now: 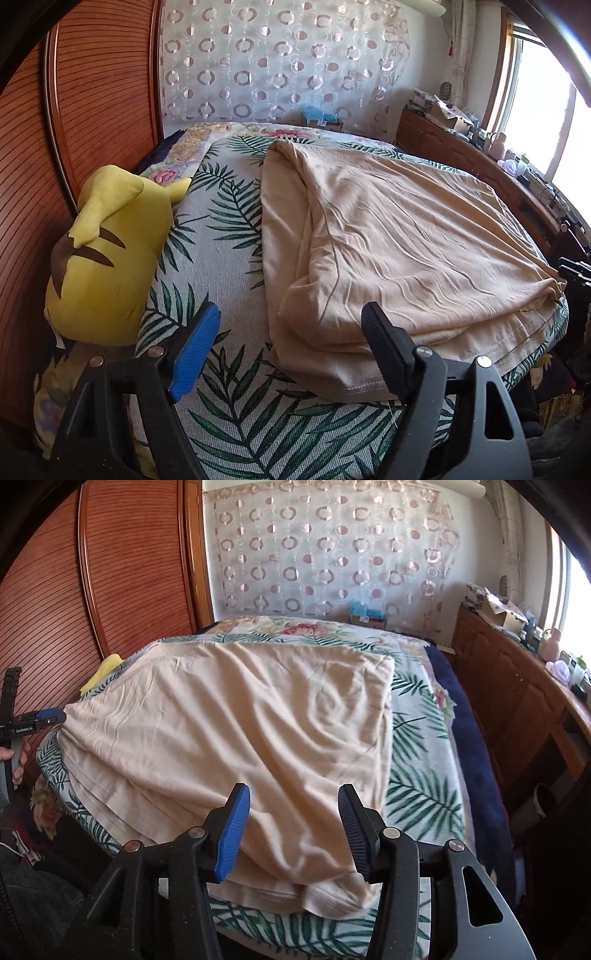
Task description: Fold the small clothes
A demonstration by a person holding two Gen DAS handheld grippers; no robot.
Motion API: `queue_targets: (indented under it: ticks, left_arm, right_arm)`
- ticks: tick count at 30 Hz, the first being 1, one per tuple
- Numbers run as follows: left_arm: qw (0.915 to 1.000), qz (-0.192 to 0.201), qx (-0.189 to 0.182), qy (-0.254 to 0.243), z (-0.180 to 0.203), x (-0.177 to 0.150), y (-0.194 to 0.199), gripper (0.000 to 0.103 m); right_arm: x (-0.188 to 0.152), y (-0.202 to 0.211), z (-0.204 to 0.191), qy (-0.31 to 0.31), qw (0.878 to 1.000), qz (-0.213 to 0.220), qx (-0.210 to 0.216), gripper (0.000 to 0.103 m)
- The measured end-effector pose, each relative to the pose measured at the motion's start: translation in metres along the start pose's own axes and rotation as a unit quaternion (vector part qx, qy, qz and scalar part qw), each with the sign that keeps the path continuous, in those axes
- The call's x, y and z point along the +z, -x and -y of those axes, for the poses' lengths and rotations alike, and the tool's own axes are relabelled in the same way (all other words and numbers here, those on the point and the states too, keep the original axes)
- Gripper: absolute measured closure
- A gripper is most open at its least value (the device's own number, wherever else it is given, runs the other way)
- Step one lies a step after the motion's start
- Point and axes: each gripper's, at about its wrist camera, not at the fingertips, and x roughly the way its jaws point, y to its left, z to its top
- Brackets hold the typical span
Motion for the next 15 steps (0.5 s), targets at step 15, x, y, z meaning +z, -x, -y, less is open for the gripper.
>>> queue_targets:
  ticks: [15]
  left_arm:
    - [0.9994, -0.012, -0.022, 0.024, 0.003, -0.005, -0.009, 0.023]
  right_arm:
    - [-0.010, -0.057, -0.005, 0.009, 0.999, -0.019, -0.034, 0.047]
